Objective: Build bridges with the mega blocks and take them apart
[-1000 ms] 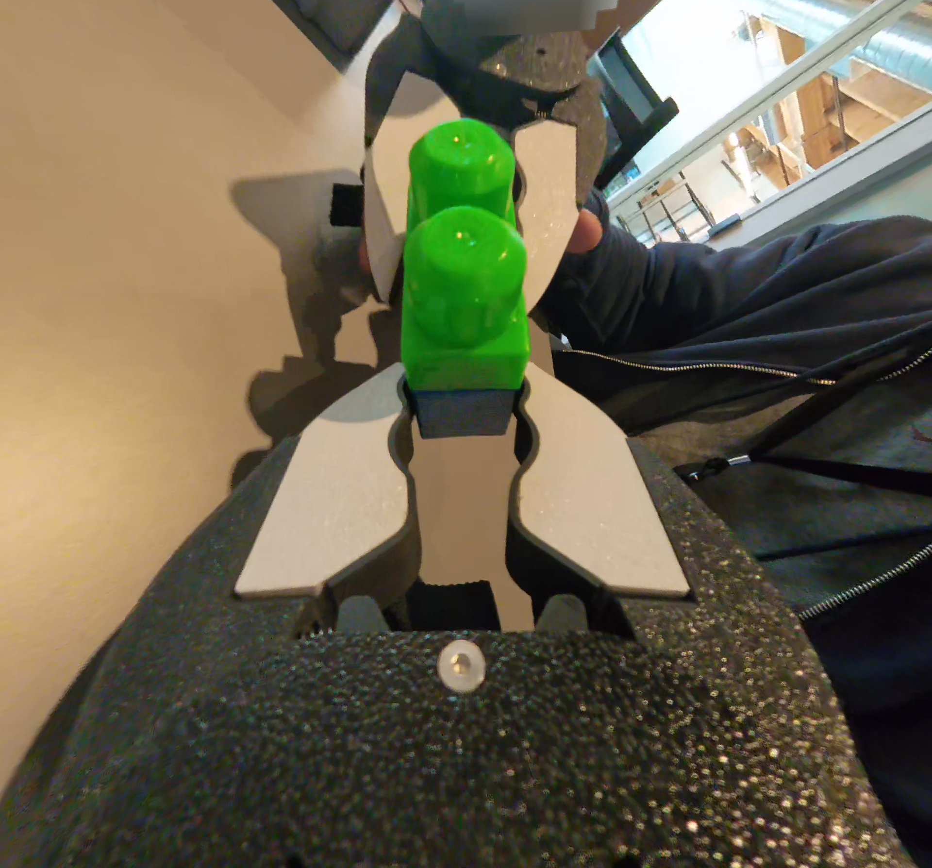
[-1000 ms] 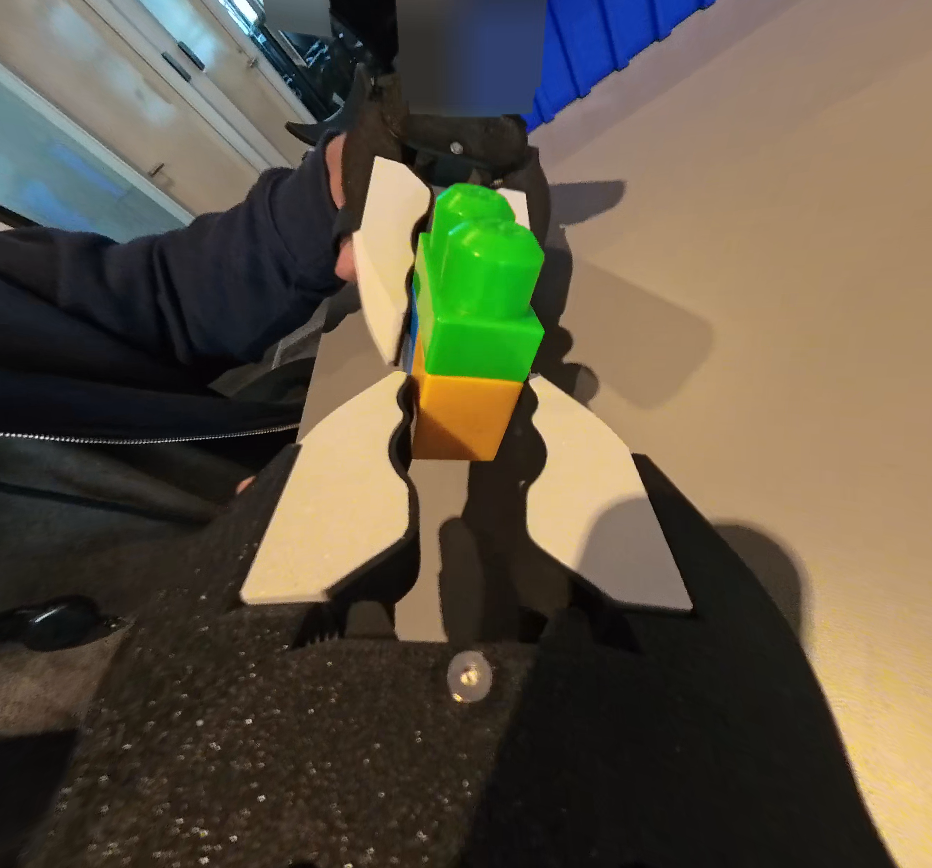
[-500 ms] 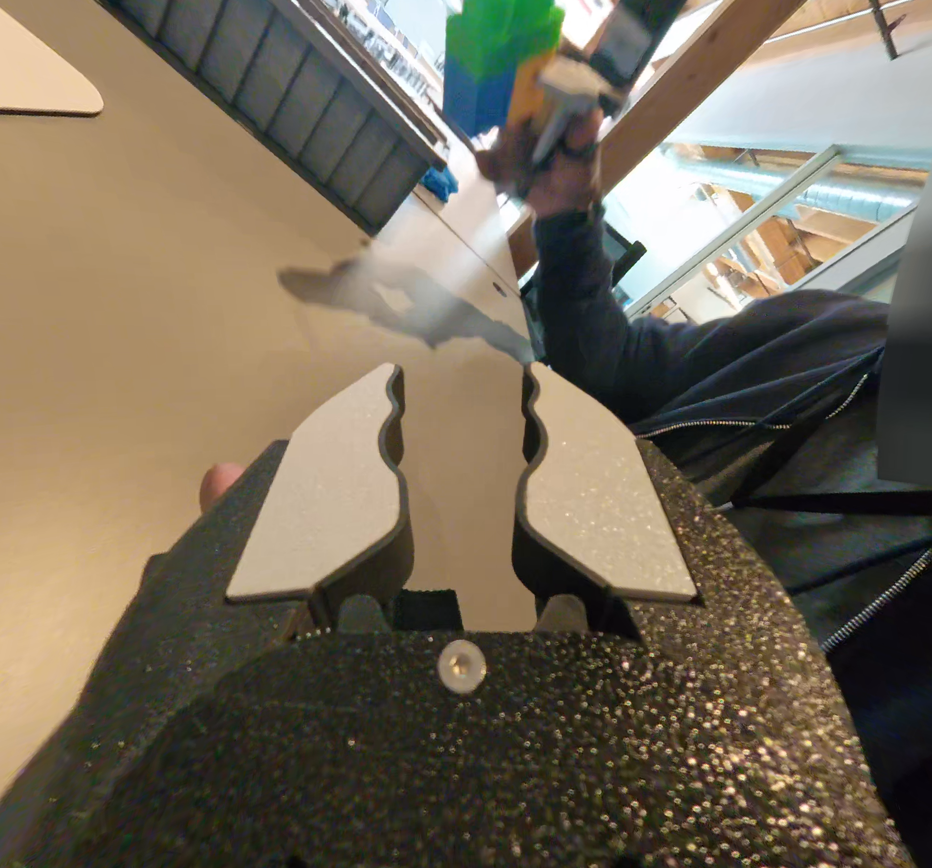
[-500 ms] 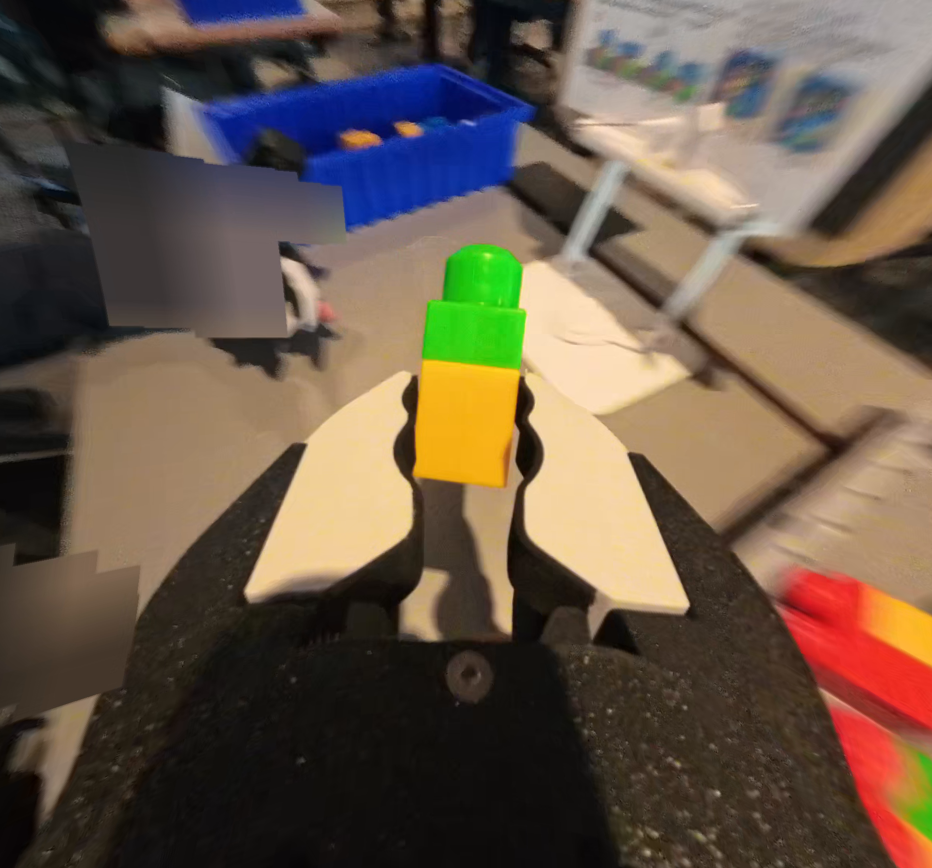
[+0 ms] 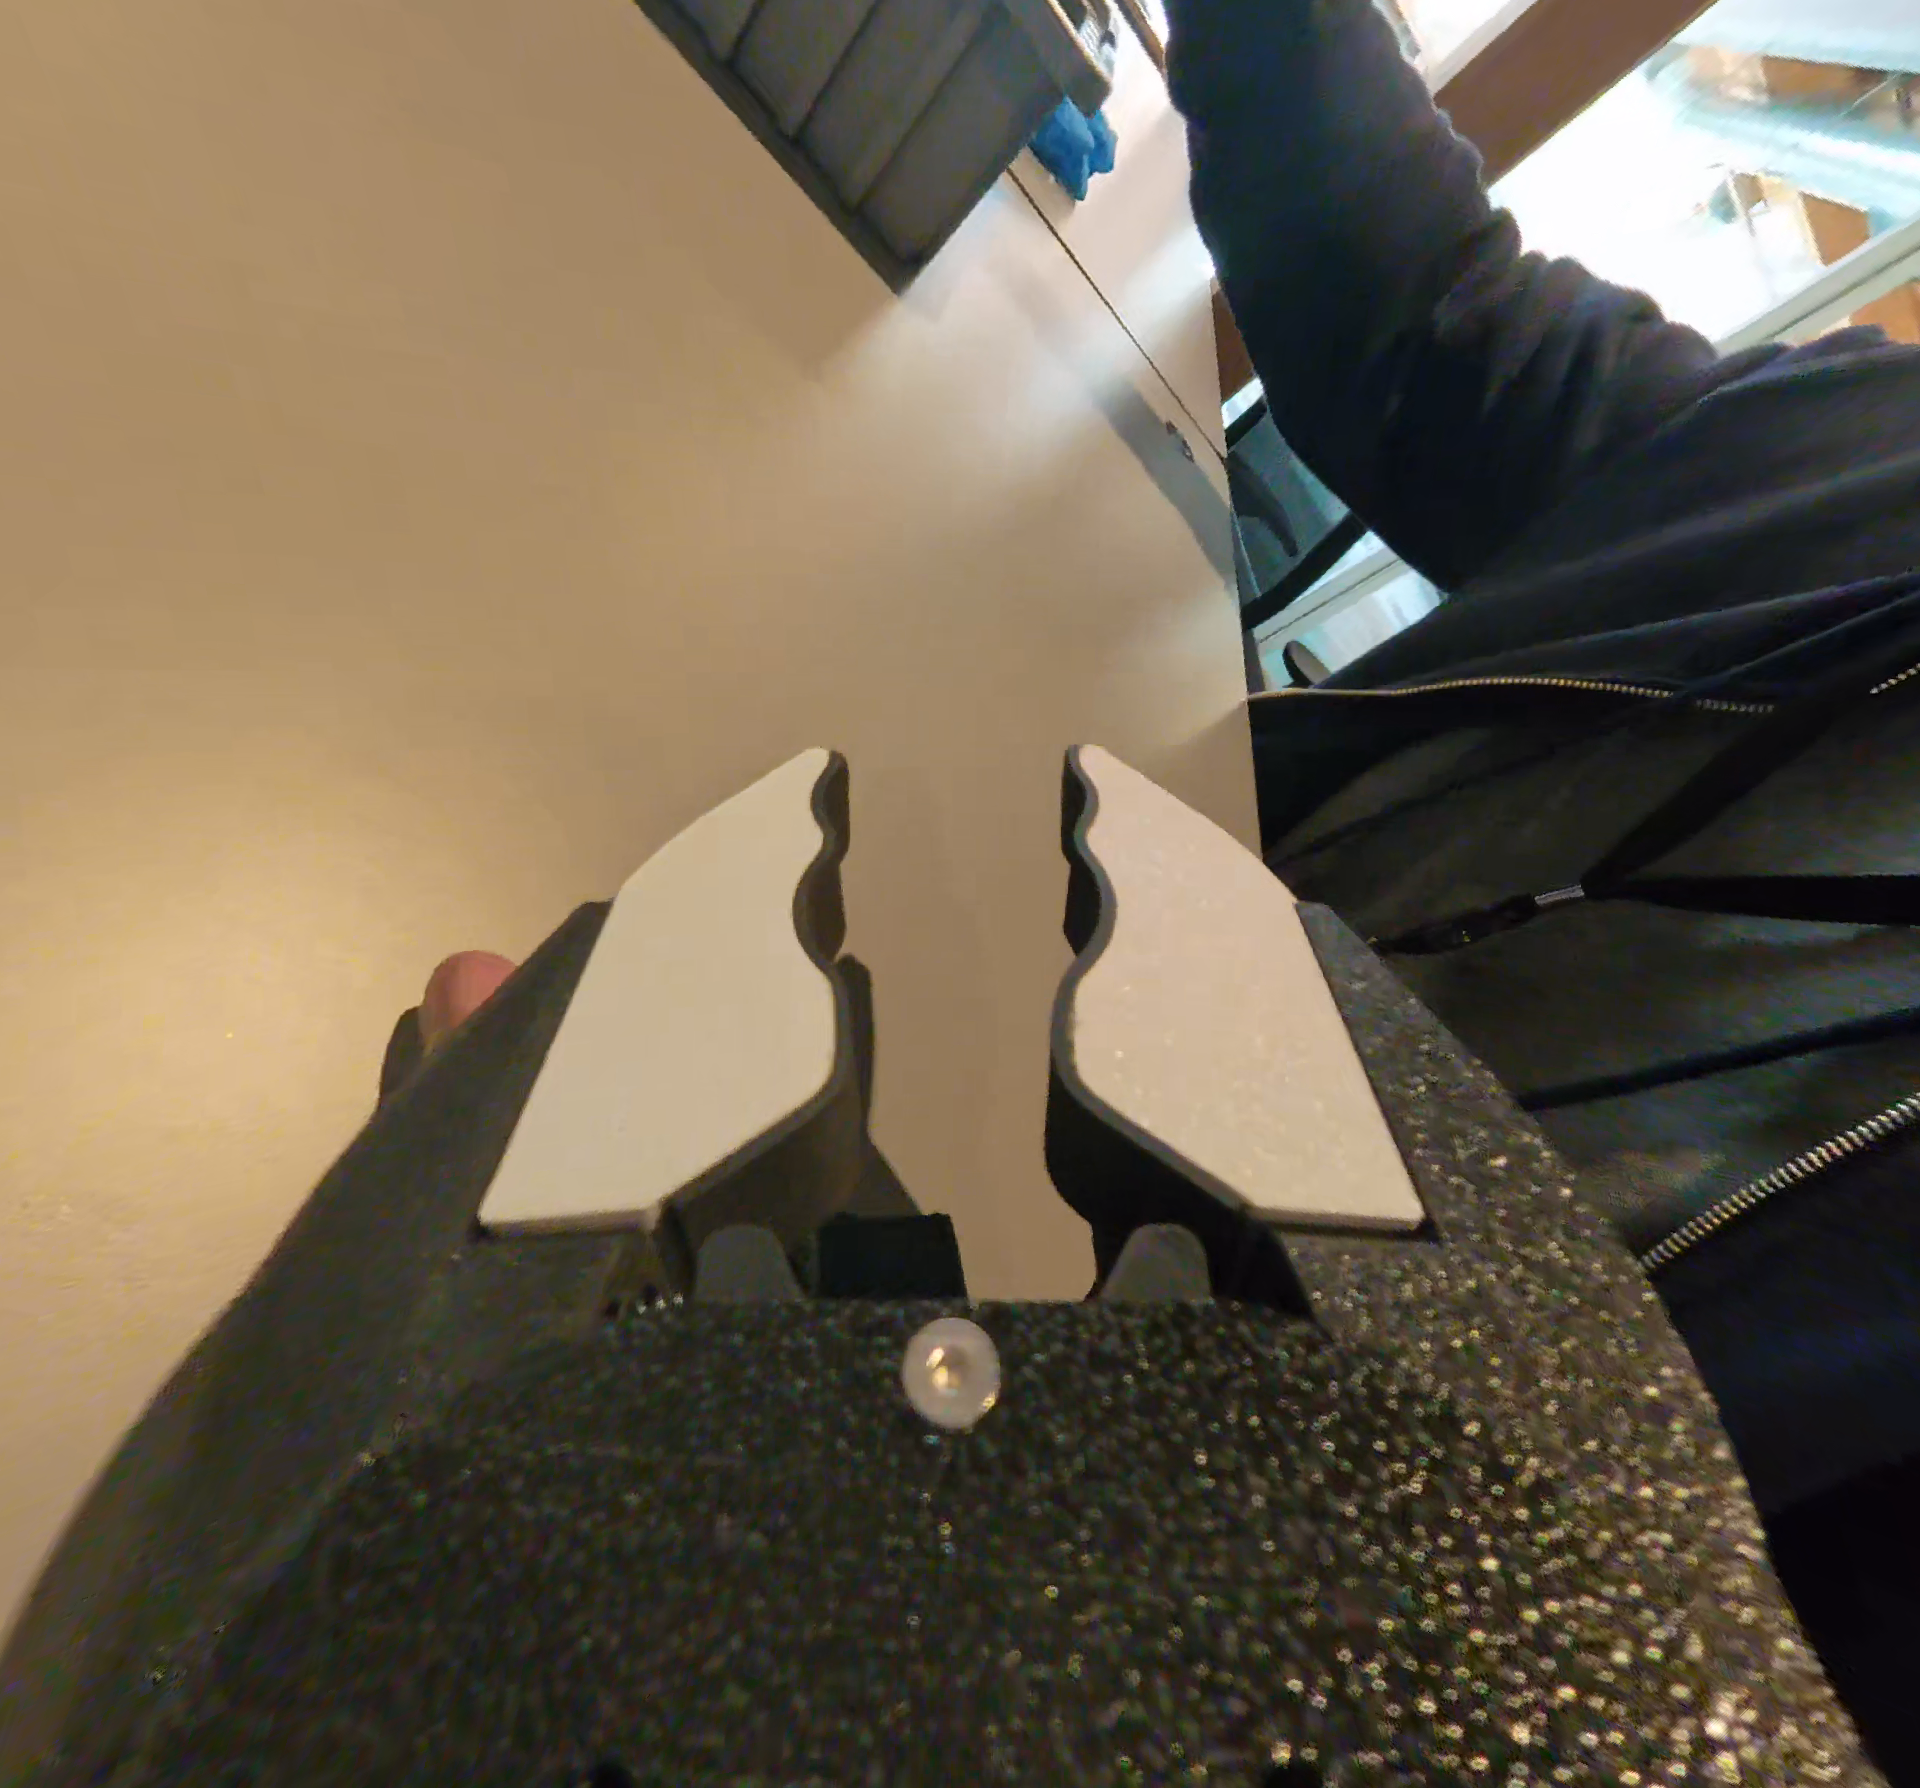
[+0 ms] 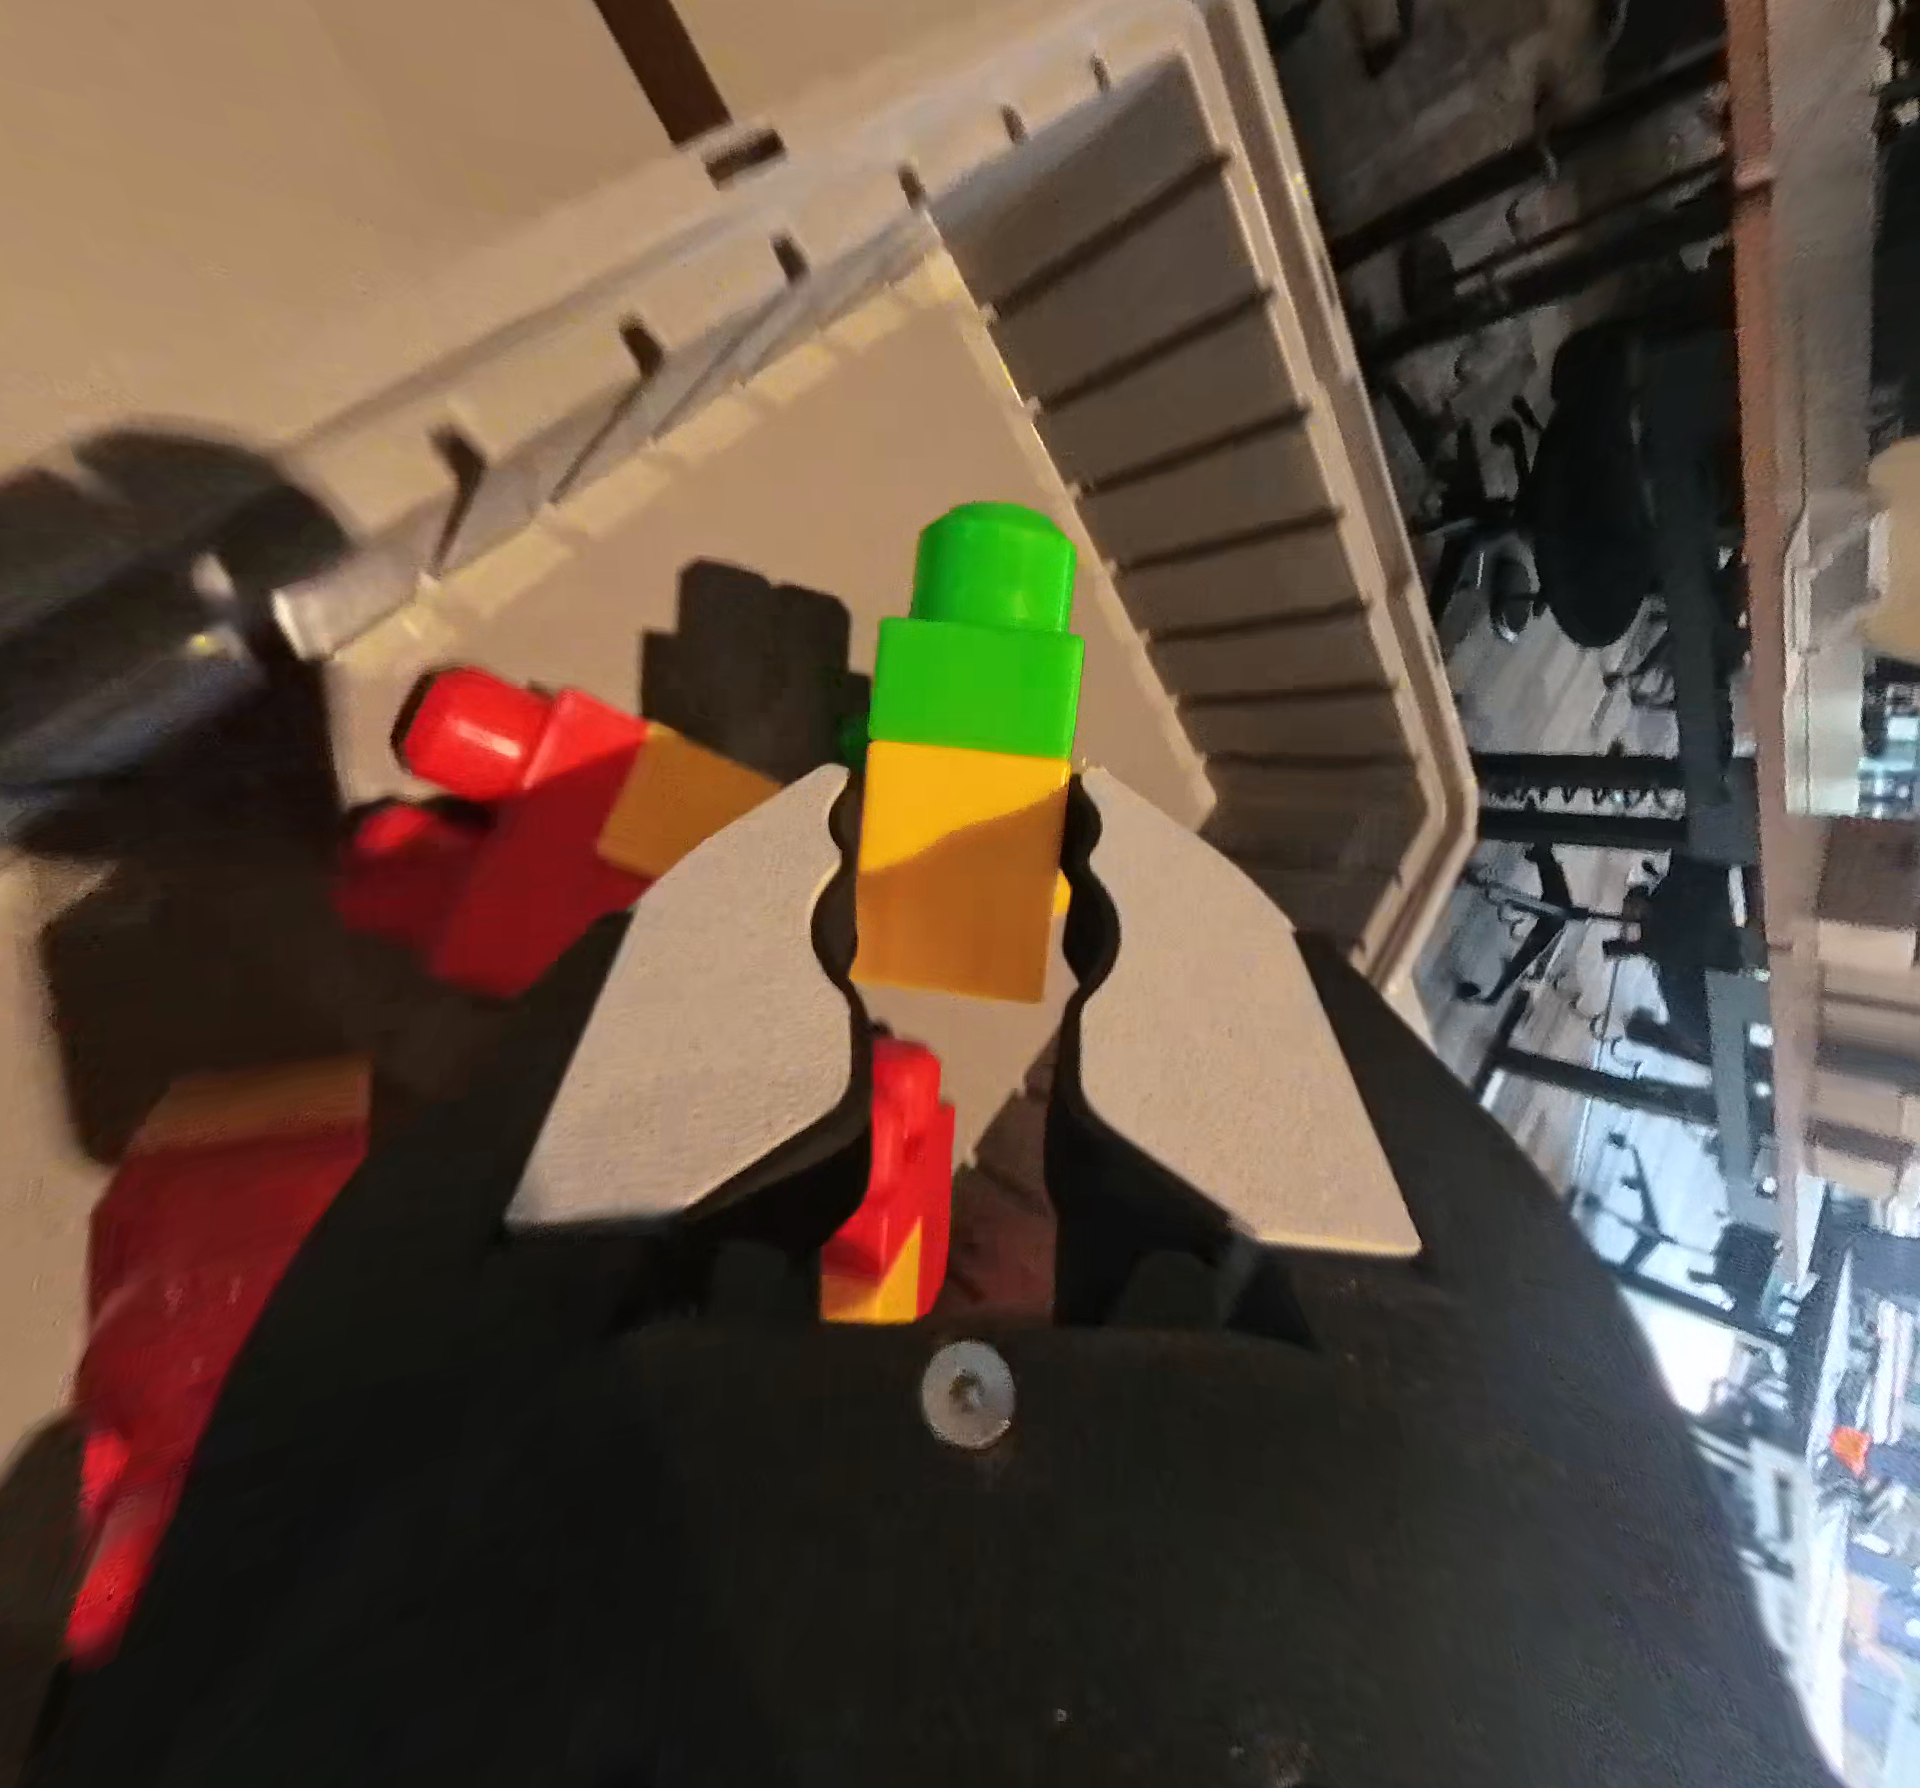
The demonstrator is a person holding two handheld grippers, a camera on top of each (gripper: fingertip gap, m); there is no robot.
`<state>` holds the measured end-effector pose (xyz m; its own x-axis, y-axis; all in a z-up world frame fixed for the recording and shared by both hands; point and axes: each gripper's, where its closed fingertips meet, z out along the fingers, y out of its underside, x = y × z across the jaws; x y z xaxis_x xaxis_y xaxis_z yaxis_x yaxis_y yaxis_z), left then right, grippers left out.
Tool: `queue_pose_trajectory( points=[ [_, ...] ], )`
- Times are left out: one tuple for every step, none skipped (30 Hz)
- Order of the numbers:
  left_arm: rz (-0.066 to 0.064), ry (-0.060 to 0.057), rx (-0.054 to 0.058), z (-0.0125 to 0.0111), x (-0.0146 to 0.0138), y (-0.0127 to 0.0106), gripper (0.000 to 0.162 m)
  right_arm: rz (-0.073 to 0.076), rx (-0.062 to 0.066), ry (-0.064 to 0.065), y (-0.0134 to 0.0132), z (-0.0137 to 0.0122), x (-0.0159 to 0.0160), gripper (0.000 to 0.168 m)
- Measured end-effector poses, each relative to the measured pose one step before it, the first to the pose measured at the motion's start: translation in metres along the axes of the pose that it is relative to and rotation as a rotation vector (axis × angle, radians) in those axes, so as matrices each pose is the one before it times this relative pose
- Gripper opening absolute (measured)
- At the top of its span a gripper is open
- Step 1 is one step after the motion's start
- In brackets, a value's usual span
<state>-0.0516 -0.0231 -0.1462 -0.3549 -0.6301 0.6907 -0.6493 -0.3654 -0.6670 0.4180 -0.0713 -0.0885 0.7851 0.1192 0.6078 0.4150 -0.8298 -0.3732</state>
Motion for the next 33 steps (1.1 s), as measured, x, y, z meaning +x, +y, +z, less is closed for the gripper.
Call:
queue_pose_trajectory(
  points=[
    [-0.0067,-0.0060,0.0046,0.00004,-0.00162,-0.00109,0.038,-0.0254,0.0021,-0.0064,-0.00842,0.00947,-0.00183,0.037],
    [-0.0038,-0.0063,0.0019,0.00028,-0.00137,-0.00072,0.038,-0.0249,-0.0025,-0.0030,-0.00600,0.01023,-0.00064,0.037],
    [-0.0021,-0.0050,-0.0021,0.00048,-0.00088,0.00006,0.038,-0.0158,-0.0121,-0.0030,-0.00224,0.01121,0.00017,0.037],
    [0.0001,-0.0049,-0.0042,0.00043,-0.00054,0.00064,0.038,-0.0005,-0.0141,-0.0087,-0.00008,0.01142,-0.00004,0.037],
    [0.0039,-0.0052,-0.0024,0.00044,-0.00028,0.00045,0.038,0.0085,0.0004,-0.0118,-0.00091,0.00993,-0.00036,0.037],
    [0.0050,-0.0046,-0.0010,0.00014,-0.00006,0.00035,0.038,0.0111,0.0226,-0.0095,-0.00343,0.00669,-0.00005,0.037],
    [0.0028,-0.0037,-0.0006,0.00013,-0.00011,0.00013,0.038,0.0158,0.0268,-0.0145,-0.00424,0.00365,-0.00052,0.037],
    [0.0008,-0.0023,-0.0002,-0.00002,-0.00026,0.00013,0.038,0.0239,0.0185,-0.0292,-0.00319,0.00193,-0.00244,0.036],
    [0.0001,0.0007,-0.0002,-0.00001,0.00008,0.00002,0.038,0.0335,0.0183,-0.0430,-0.00279,0.00073,-0.00447,0.036],
    [-0.0016,0.0017,-0.0009,0.00007,0.00007,0.00008,0.038,0.0416,0.0181,-0.0555,-0.00211,0.00012,-0.00627,0.036],
    [-0.0025,0.0032,-0.0020,0.00009,0.00023,0.00022,0.038,0.0436,0.0134,-0.0506,-0.00077,-0.00016,-0.00583,0.036],
    [-0.0015,0.0031,-0.0010,-0.00001,0.00017,0.00006,0.038,0.0334,0.0170,-0.0236,-0.00079,-0.00132,-0.00220,0.038],
    [0.0003,0.0031,0.0006,-0.00009,0.00036,-0.00005,0.038,0.0204,0.0301,-0.0026,-0.00205,-0.00335,0.00035,0.040],
    [0.0027,0.0026,0.0014,-0.00026,0.00058,-0.00002,0.037,0.0231,0.0371,-0.0028,-0.00295,-0.00536,0.00069,0.041],
    [0.0042,0.0021,0.0022,-0.00026,0.00064,-0.00015,0.037,0.0359,0.0382,-0.0127,-0.00385,-0.00686,0.00008,0.044],
    [0.0046,0.0022,0.0028,-0.00036,0.00070,-0.00010,0.037,0.0423,0.0428,-0.0191,-0.00510,-0.00844,-0.00109,0.047],
    [0.0054,0.0019,0.0034,-0.00044,0.00078,-0.00026,0.037,0.0375,0.0450,-0.0168,-0.00611,-0.01007,-0.00166,0.049],
    [0.0068,0.0013,0.0049,-0.00050,0.00084,-0.00030,0.037,0.0236,0.0422,-0.0033,-0.00666,-0.01125,-0.00149,0.049],
    [0.0074,0.0011,0.0059,-0.00066,0.00086,-0.00042,0.037,0.0064,0.0367,0.0121,-0.00679,-0.01187,-0.00104,0.050],
    [0.0073,0.0014,0.0049,-0.00053,0.00090,-0.00039,0.037,-0.0040,0.0268,0.0204,-0.00637,-0.01178,-0.00133,0.053],
    [0.0072,0.0011,0.0042,-0.00048,0.00086,-0.00021,0.037,-0.0074,0.0220,0.0210,-0.00624,-0.01202,-0.00236,0.055],
    [0.0078,0.0003,0.0052,-0.00064,0.00080,-0.00034,0.037,-0.0100,0.0216,0.0189,-0.00656,-0.01194,-0.00410,0.055],
    [0.0085,0.0009,0.0059,-0.00063,0.00100,-0.00041,0.037,-0.0108,0.0185,0.0183,-0.00643,-0.01188,-0.00564,0.055],
    [0.0088,-0.0015,0.0067,-0.00073,0.00070,-0.00059,0.037,-0.0116,0.0220,0.0098,-0.00737,-0.01180,-0.00896,0.055],
    [0.0099,-0.0036,0.0084,-0.00093,0.00057,-0.00066,0.037,-0.0113,0.0324,-0.0093,-0.00973,-0.01149,-0.01484,0.055],
    [0.0104,-0.0030,0.0099,-0.00093,0.00071,-0.00090,0.037,-0.0114,0.0415,-0.0293,-0.01273,-0.01057,-0.02171,0.054],
    [0.0101,-0.0030,0.0103,-0.00105,0.00071,-0.00096,0.037,-0.0192,0.0468,-0.0417,-0.01535,-0.00855,-0.02818,0.052],
    [0.0097,-0.0049,0.0115,-0.00110,0.00036,-0.00124,0.037,-0.0329,0.0436,-0.0446,-0.01601,-0.00455,-0.03267,0.050],
    [0.0098,-0.0067,0.0140,-0.00122,0.00015,-0.00147,0.036,-0.0450,0.0321,-0.0426,-0.01457,0.00095,-0.03453,0.048],
    [0.0110,-0.0090,0.0175,-0.00147,-0.00010,-0.00198,0.036,-0.0504,0.0157,-0.0381,-0.01112,0.00687,-0.03404,0.046],
    [0.0138,-0.0116,0.0206,-0.00196,-0.00020,-0.00245,0.036,-0.0504,0.0001,-0.0305,-0.00719,0.01227,-0.03120,0.046],
    [0.0220,-0.0140,0.0258,-0.00239,-0.00011,-0.00319,0.036,-0.0472,-0.0080,-0.0185,-0.00351,0.01650,-0.02665,0.046],
    [0.0334,-0.0187,0.0315,-0.00304,-0.00025,-0.00414,0.036,-0.0440,-0.0138,-0.0101,0.00024,0.01967,-0.02234,0.046]
  ],
)
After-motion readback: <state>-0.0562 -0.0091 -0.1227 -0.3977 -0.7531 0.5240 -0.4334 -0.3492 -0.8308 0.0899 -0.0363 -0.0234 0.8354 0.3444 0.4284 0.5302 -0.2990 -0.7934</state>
